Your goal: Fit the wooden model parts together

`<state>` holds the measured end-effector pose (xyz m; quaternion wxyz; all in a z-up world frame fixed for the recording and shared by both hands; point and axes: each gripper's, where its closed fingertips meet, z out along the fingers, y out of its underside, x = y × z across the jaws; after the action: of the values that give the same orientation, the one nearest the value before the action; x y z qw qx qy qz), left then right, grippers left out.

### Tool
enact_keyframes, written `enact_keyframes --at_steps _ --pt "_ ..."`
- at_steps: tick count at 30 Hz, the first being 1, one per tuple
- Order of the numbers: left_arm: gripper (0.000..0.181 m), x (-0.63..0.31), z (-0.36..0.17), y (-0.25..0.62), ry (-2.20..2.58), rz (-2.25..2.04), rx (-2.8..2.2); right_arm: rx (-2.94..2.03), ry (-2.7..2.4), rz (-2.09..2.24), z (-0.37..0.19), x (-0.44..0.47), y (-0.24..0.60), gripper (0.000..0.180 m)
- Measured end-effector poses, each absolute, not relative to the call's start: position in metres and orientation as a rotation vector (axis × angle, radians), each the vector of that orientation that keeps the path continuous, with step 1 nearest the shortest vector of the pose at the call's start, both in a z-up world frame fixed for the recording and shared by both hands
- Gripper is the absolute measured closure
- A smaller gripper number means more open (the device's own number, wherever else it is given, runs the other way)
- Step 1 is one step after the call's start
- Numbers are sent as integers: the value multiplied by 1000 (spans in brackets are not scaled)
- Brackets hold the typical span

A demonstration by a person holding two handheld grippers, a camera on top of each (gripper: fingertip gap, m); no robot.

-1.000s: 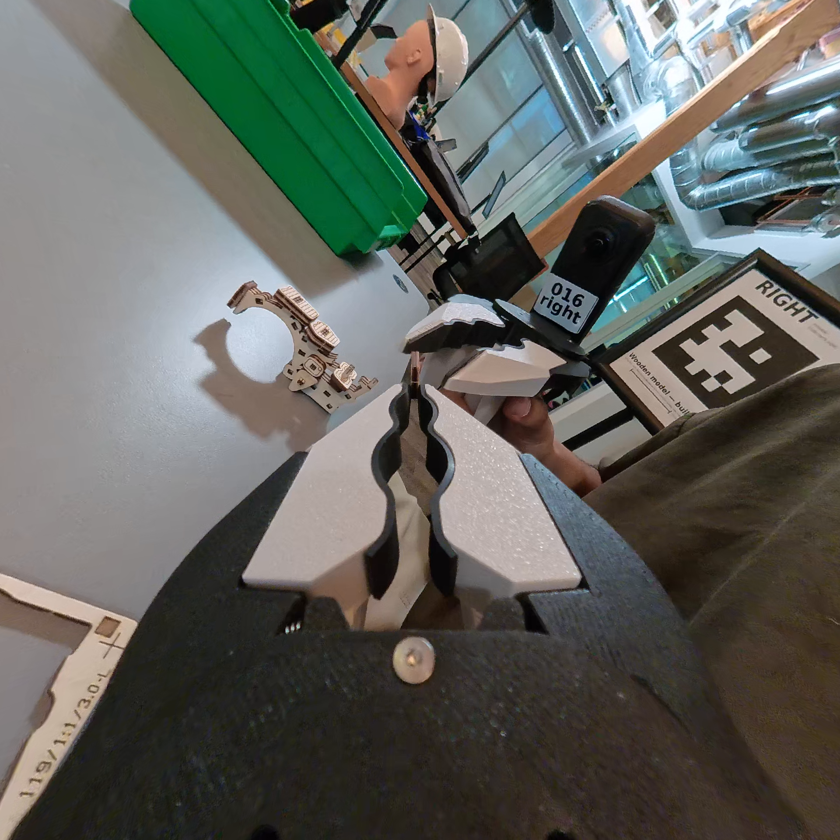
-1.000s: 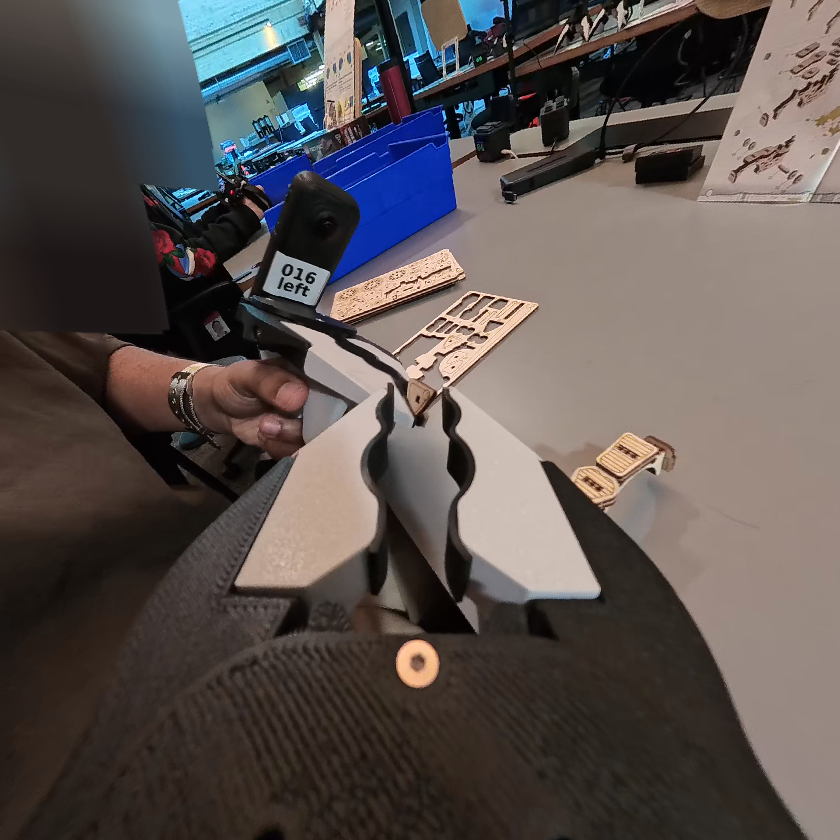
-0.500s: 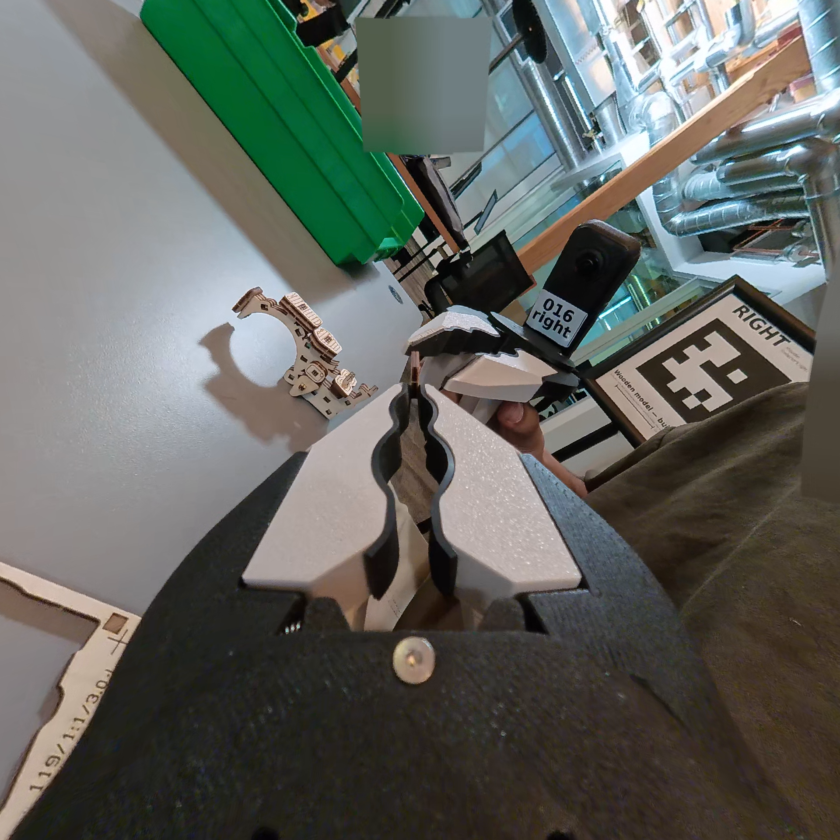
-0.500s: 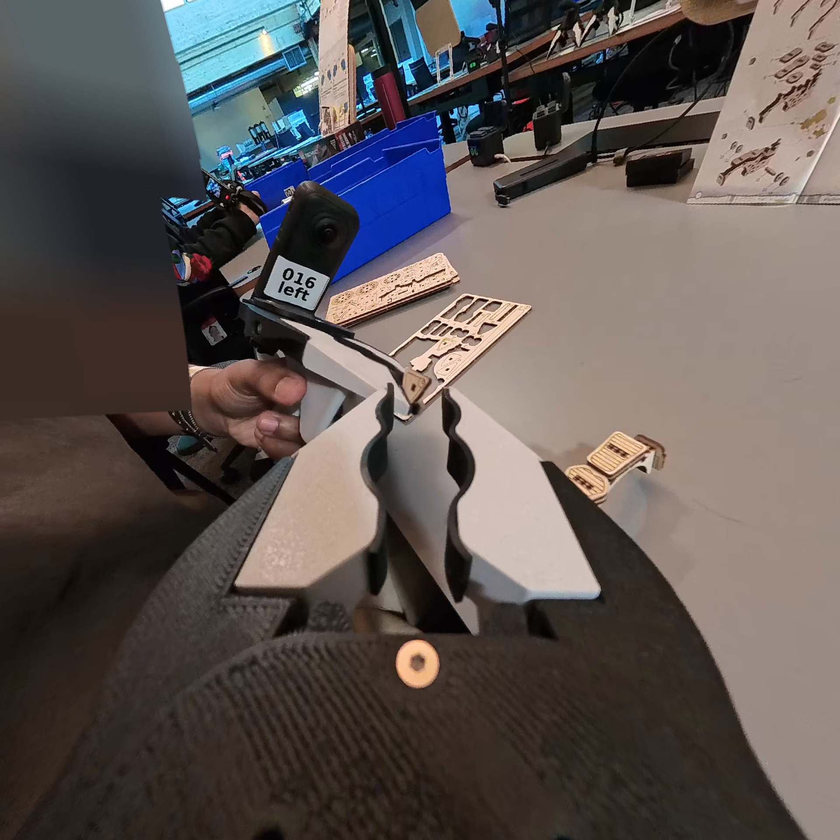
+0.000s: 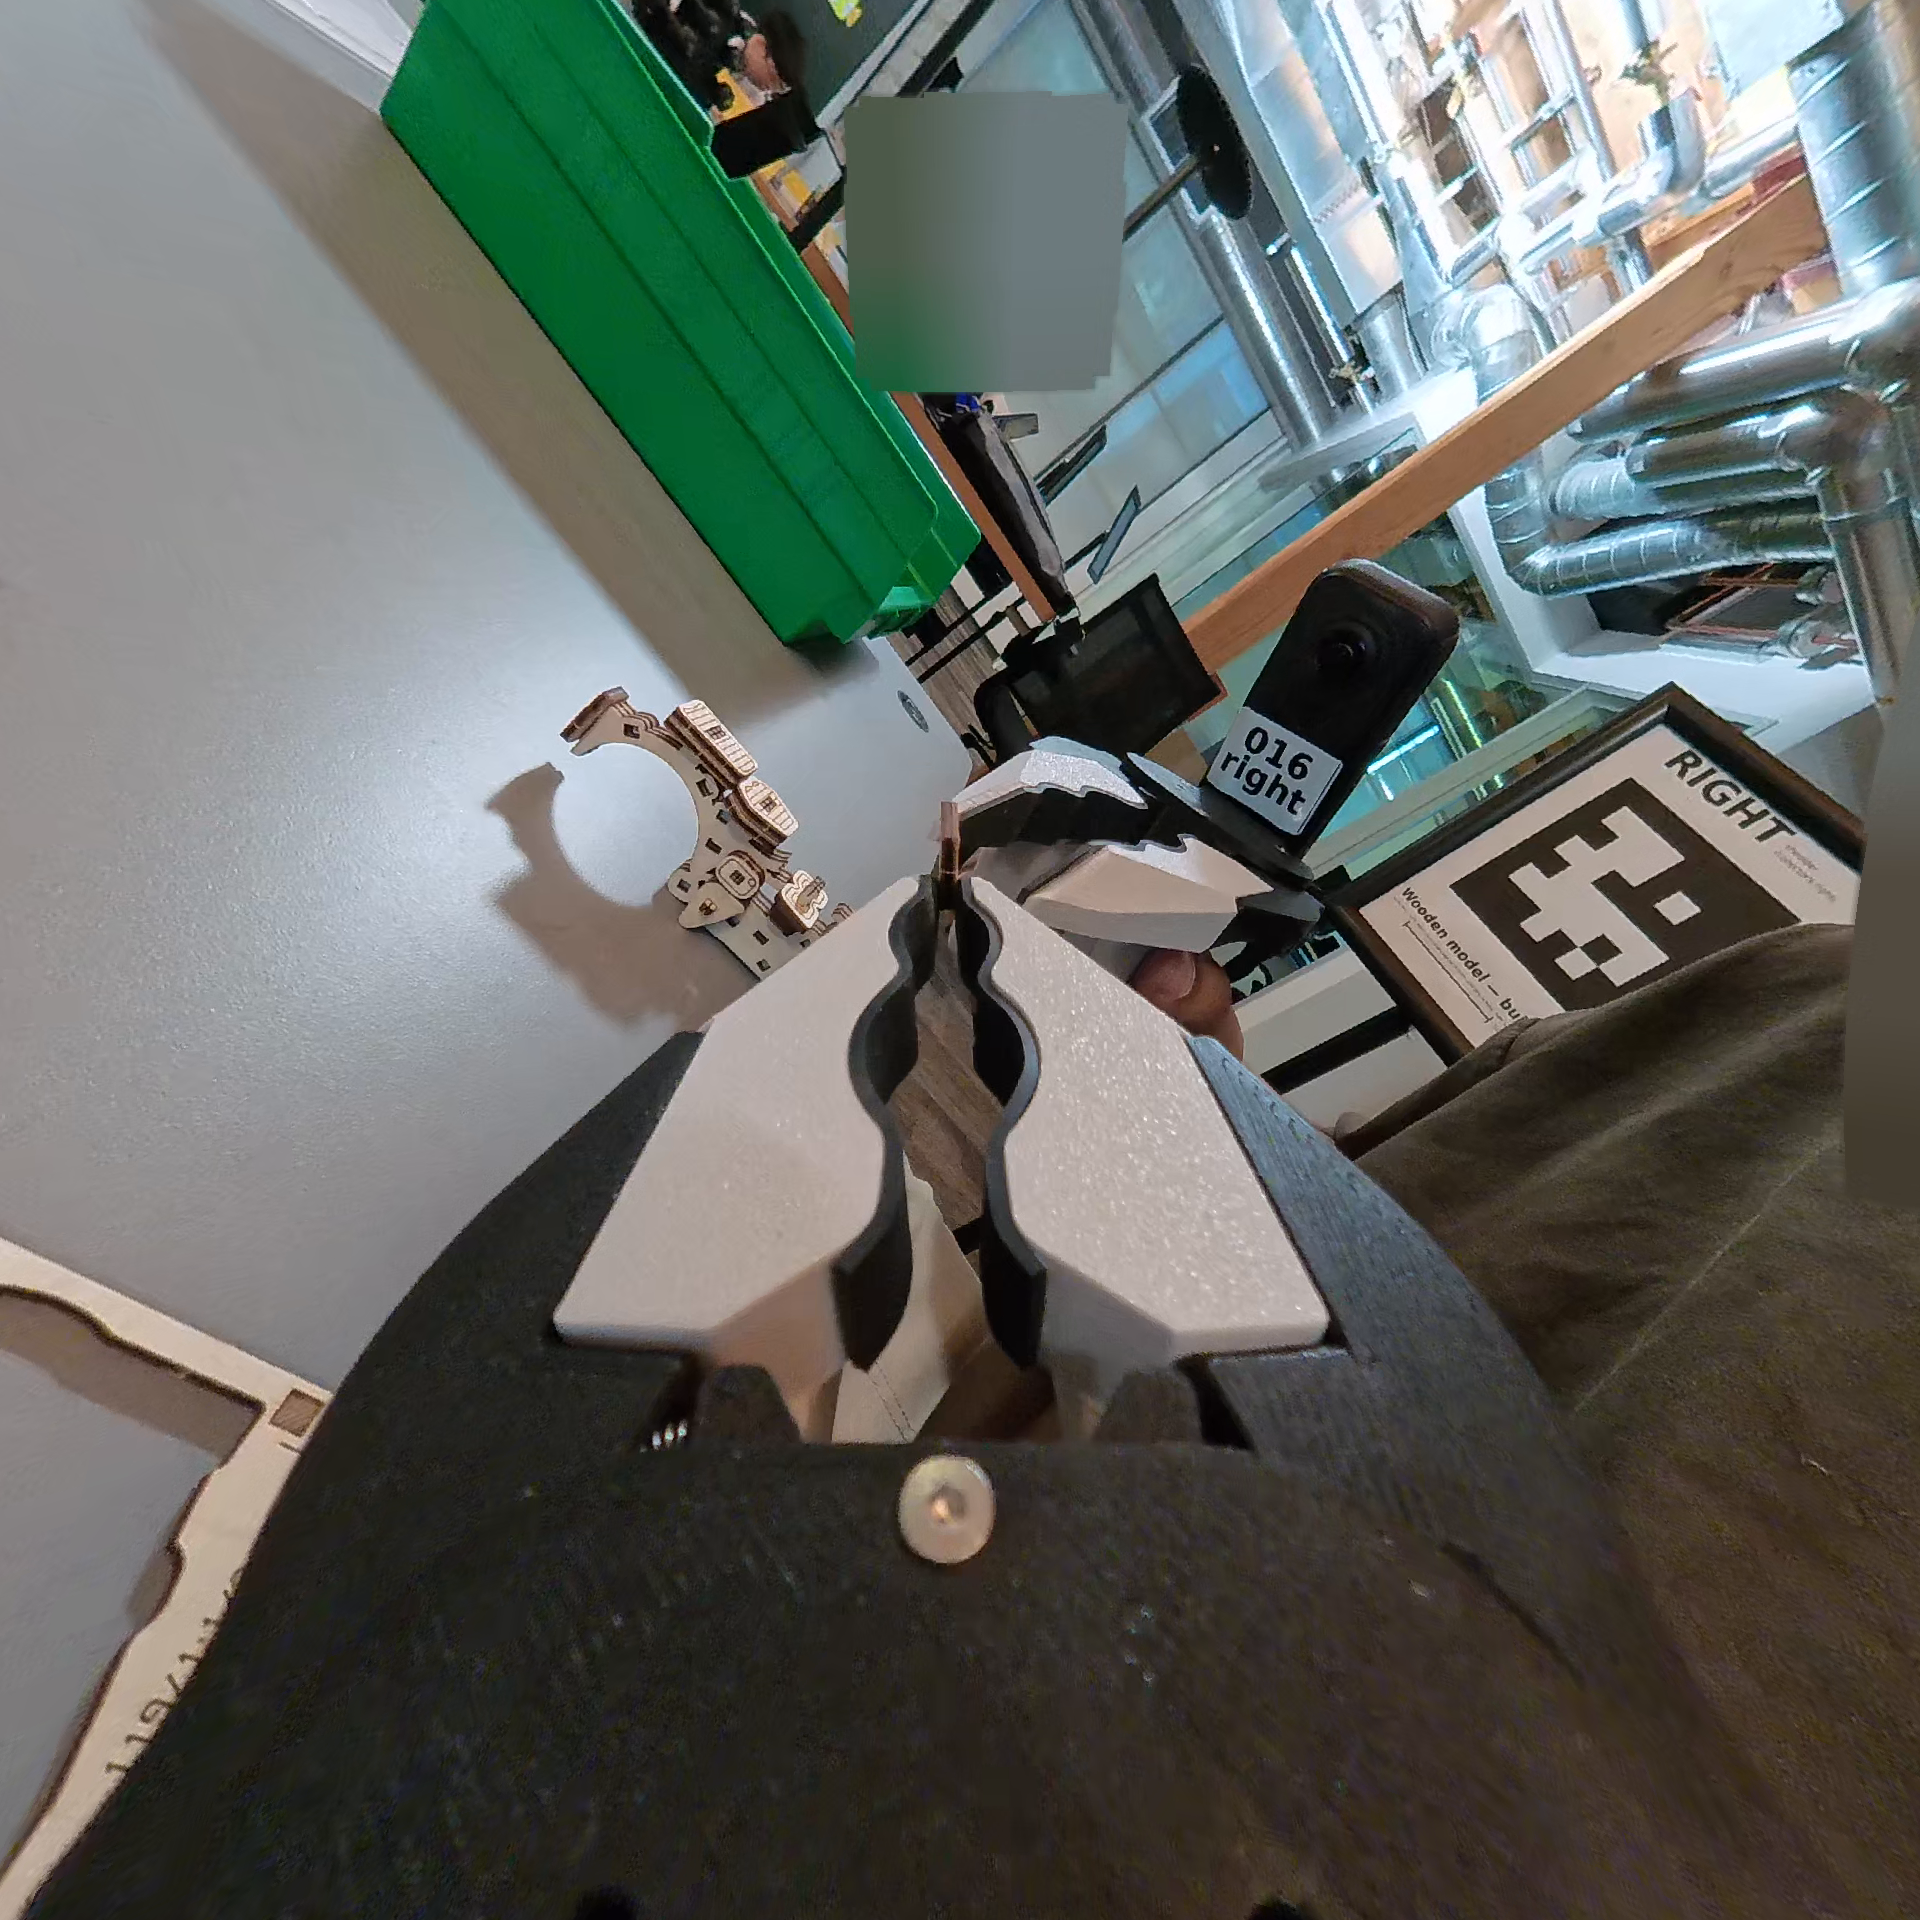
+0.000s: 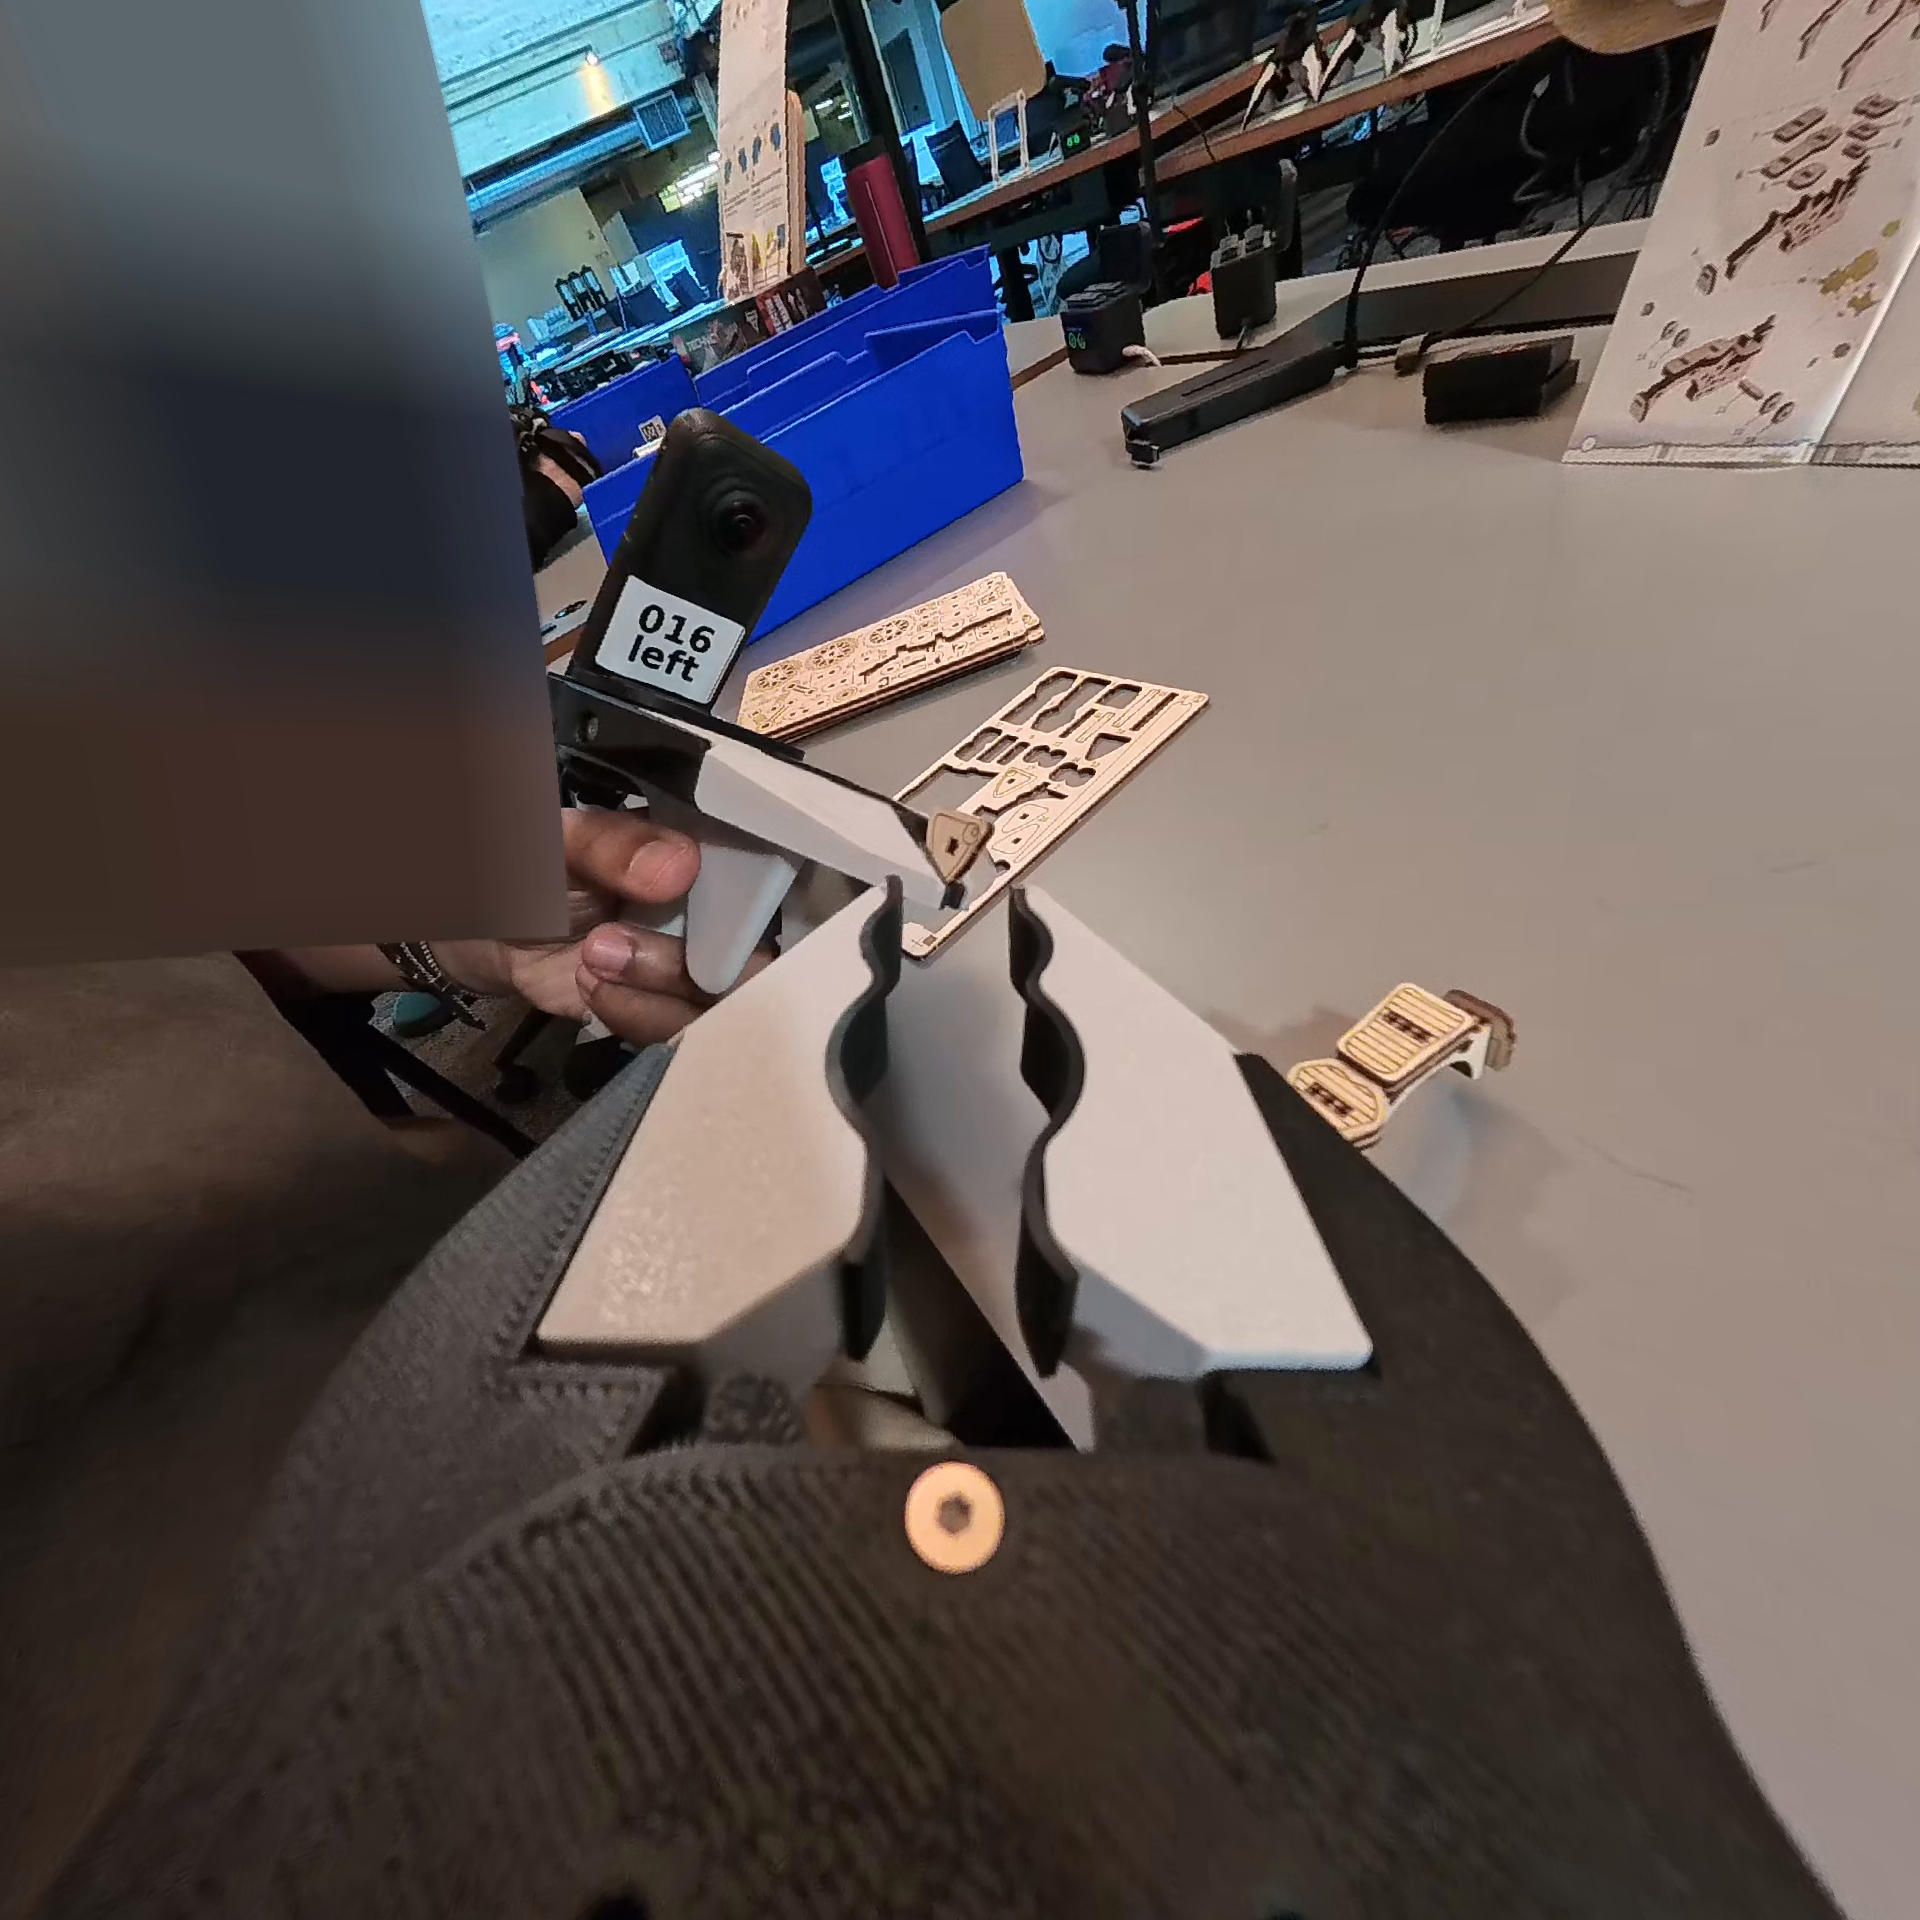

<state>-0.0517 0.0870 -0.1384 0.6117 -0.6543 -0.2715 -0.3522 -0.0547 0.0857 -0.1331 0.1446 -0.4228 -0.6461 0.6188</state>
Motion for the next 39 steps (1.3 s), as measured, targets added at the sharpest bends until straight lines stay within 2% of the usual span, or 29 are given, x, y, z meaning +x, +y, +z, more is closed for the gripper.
enact_keyframes --at_steps 18,29,35,39 --pt "181 -43 -141 90 -495 -600 -1617 -1214 -1872 1829 -131 -51 78 163" --pt "181 -64 -131 81 -555 -642 -1527 -1225 -1812 1854 -124 -53 89 164" --pt "181 -88 -115 70 -541 -646 -1437 -1182 -1572 1822 -96 -61 150 174" --pt "181 -115 -108 56 -559 -596 -1380 -1257 -1300 1850 -81 -63 209 172"
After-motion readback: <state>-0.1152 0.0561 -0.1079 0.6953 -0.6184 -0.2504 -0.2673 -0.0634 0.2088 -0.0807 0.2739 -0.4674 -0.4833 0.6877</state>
